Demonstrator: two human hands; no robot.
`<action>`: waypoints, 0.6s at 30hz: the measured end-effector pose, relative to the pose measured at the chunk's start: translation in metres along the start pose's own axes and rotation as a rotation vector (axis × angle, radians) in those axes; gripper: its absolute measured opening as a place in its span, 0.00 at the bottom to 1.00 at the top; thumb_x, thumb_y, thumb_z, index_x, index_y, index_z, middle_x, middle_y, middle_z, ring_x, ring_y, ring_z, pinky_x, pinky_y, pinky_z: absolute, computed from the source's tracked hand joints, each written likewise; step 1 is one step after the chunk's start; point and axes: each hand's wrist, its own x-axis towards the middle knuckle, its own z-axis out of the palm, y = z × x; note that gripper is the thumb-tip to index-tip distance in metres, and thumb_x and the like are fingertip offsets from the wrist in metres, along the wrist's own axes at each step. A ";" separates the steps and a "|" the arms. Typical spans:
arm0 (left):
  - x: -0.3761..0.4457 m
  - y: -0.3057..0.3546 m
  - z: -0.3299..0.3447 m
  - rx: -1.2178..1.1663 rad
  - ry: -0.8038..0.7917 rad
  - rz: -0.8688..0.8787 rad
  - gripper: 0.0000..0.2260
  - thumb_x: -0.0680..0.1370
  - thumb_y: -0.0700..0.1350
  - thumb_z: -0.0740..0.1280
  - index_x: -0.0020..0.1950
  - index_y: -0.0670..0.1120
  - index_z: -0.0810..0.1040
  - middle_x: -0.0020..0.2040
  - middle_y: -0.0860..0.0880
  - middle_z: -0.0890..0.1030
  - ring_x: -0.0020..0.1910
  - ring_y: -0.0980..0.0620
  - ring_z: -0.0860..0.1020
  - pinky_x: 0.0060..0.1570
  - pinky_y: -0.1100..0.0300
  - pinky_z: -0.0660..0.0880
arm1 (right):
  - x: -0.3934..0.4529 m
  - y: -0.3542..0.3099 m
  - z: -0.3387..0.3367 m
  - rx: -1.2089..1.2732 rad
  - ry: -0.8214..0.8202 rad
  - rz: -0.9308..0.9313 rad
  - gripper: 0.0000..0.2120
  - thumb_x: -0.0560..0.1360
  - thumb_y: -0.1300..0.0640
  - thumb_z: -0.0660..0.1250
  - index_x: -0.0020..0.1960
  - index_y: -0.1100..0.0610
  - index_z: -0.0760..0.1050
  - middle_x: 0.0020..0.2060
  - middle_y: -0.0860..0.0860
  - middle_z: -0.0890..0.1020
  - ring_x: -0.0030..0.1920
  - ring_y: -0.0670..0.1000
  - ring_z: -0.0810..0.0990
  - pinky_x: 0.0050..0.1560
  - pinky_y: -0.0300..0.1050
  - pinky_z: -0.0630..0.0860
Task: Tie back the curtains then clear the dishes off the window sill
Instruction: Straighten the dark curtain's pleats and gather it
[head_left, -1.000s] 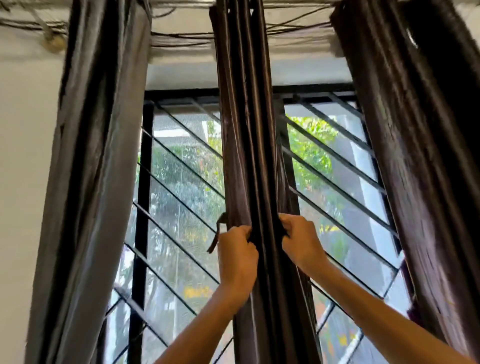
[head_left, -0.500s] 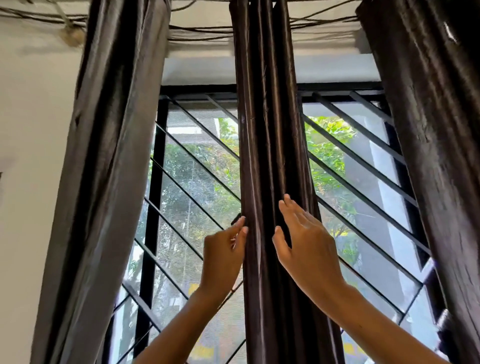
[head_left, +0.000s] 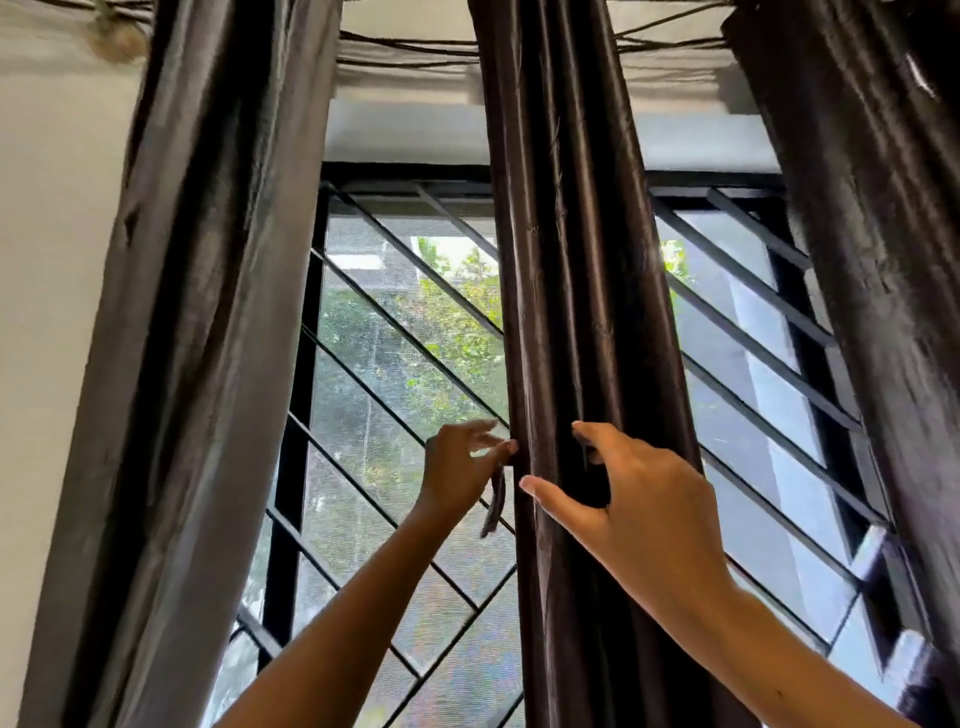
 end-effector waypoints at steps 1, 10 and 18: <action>0.002 0.001 -0.001 0.015 0.012 0.012 0.17 0.71 0.45 0.74 0.58 0.41 0.80 0.49 0.44 0.84 0.50 0.54 0.81 0.48 0.70 0.73 | 0.000 -0.002 0.001 0.005 -0.020 0.014 0.31 0.66 0.31 0.63 0.54 0.55 0.80 0.39 0.48 0.85 0.37 0.51 0.84 0.33 0.43 0.78; -0.005 0.008 -0.044 0.007 0.071 0.050 0.03 0.68 0.40 0.76 0.39 0.42 0.84 0.37 0.46 0.85 0.33 0.58 0.81 0.36 0.73 0.74 | -0.004 -0.014 0.009 0.043 -0.057 0.101 0.16 0.67 0.63 0.75 0.53 0.55 0.77 0.46 0.49 0.79 0.37 0.53 0.81 0.31 0.49 0.79; -0.020 0.024 -0.099 -0.108 0.031 0.007 0.07 0.65 0.41 0.79 0.42 0.43 0.85 0.37 0.49 0.85 0.37 0.59 0.83 0.40 0.71 0.77 | -0.011 -0.079 0.044 0.031 -0.081 0.028 0.28 0.57 0.69 0.75 0.57 0.56 0.80 0.42 0.50 0.76 0.35 0.53 0.78 0.20 0.43 0.69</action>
